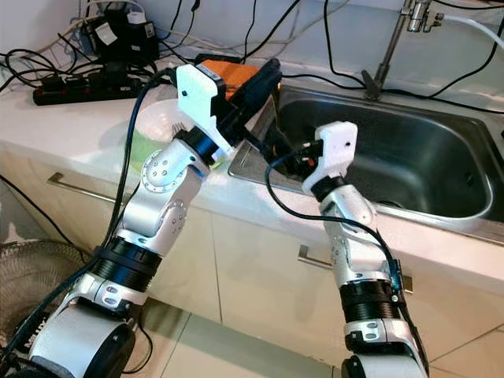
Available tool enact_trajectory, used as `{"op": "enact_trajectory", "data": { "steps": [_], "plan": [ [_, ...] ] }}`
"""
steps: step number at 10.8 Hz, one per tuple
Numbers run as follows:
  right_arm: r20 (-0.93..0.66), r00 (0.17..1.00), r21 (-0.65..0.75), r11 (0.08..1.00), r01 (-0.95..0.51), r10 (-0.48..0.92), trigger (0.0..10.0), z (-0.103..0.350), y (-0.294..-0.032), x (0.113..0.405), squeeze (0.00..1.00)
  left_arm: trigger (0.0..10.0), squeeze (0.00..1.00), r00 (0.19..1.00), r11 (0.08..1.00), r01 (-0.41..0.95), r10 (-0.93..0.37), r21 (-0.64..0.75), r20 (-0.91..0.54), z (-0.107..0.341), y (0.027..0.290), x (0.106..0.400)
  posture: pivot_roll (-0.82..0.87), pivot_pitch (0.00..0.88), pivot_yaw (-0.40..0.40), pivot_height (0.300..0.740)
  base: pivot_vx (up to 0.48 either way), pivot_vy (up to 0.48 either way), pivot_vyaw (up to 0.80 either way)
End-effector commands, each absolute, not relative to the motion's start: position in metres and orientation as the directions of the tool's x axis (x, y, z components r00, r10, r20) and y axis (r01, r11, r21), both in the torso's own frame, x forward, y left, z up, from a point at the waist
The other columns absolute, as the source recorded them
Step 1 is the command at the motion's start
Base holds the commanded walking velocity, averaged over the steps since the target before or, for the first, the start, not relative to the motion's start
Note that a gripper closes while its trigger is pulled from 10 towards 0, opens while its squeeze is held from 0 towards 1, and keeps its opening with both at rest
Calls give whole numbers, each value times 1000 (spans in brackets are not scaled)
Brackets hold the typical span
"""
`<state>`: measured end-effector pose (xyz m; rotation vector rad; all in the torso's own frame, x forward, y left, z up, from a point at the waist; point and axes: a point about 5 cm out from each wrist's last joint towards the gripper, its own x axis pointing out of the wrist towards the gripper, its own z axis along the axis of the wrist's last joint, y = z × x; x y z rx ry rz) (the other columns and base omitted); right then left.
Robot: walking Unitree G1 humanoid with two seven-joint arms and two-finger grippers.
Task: Kitchen organization
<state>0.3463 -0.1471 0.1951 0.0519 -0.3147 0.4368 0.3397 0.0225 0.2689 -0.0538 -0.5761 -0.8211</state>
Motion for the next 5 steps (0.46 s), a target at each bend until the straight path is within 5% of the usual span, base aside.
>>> {"op": "enact_trajectory", "data": {
  "steps": [1, 5],
  "plan": [
    [314, 847, -14, 894, -448, 429, 10000, 197, -144, 344, 0, 10000, 0, 520, 669, 724, -691, 171, 502, 269, 21, 336, 147, 0, 21, 740, 0, 0, 0],
    [318, 835, 0, 881, -473, 449, 10000, 198, -134, 343, 0, 10000, 0, 479, 598, 786, -750, 158, 455, 261, 14, 331, 149, 0, 25, 740, 0, 0, 0]
  ]
}}
